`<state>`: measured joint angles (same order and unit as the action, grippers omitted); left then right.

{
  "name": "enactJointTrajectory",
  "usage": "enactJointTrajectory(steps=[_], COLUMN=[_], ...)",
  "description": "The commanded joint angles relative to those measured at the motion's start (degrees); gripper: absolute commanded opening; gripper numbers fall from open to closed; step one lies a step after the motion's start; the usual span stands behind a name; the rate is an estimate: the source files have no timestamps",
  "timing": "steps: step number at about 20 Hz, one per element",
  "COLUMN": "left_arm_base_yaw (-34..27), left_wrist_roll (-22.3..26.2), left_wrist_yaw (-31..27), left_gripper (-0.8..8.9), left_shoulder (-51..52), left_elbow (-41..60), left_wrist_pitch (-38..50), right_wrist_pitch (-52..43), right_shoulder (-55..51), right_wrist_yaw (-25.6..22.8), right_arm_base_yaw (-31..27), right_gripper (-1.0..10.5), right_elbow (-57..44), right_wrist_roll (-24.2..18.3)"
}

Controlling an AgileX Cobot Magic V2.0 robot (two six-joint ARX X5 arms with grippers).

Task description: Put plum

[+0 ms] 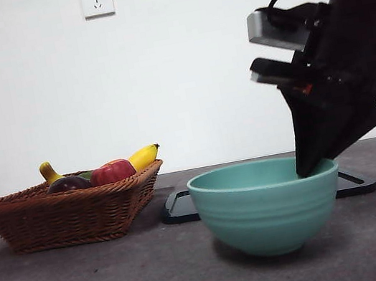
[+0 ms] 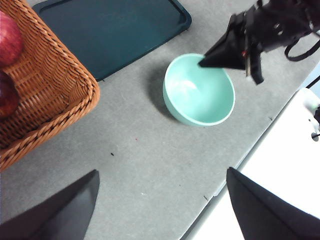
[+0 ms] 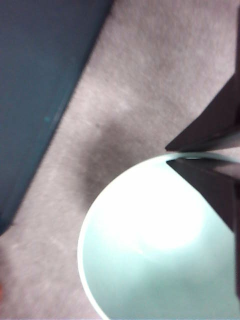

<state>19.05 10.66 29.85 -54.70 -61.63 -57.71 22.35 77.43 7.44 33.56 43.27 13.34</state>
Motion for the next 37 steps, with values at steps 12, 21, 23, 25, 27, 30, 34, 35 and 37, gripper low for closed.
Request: enactJointTrajectory(steps=[12, 21, 23, 25, 27, 30, 34, 35, 37], left_arm_base_yaw=[0.26, 0.24, 0.26, 0.26, 0.26, 0.26, 0.26, 0.26, 0.24], left_wrist_roll=[0.63, 0.59, 0.44, 0.37, 0.24, 0.24, 0.26, 0.26, 0.26], left_wrist_yaw=[0.15, 0.15, 0.15, 0.15, 0.17, 0.15, 0.15, 0.15, 0.15], left_gripper=[3.92, 3.92, 3.92, 3.92, 3.92, 3.92, 3.92, 3.92, 3.92], left_shoulder=[-0.44, -0.44, -0.44, -0.44, -0.44, -0.44, -0.44, -0.44, -0.44], left_elbow=[-0.66, -0.66, -0.66, -0.66, -0.66, -0.66, -0.66, -0.66, -0.66], left_wrist_pitch=[0.26, 0.26, 0.24, 0.24, 0.24, 0.2, 0.22, 0.22, 0.22], right_wrist_pitch=[-1.07, 9.16, 11.74, 13.81, 17.46, 23.41, 25.33, 25.33, 25.33], right_shoulder=[0.15, -16.96, -20.52, -23.82, -26.12, -27.08, -26.97, -26.99, -26.99], right_wrist_yaw=[-1.53, -0.55, 2.12, 6.54, 10.75, 12.24, 12.07, 12.09, 12.07], right_arm_base_yaw=[1.88, 1.88, 1.88, 1.88, 1.9, 1.92, 1.92, 1.92, 1.92], right_gripper=[2.6, 2.6, 2.6, 2.6, 2.6, 2.6, 2.6, 2.6, 2.6], right_elbow=[0.55, 8.52, 9.79, 9.97, 9.97, 9.97, 9.97, 9.97, 9.97], right_wrist_roll=[1.01, -2.25, -2.27, -2.21, -2.23, -2.67, -3.52, -3.5, -3.52])
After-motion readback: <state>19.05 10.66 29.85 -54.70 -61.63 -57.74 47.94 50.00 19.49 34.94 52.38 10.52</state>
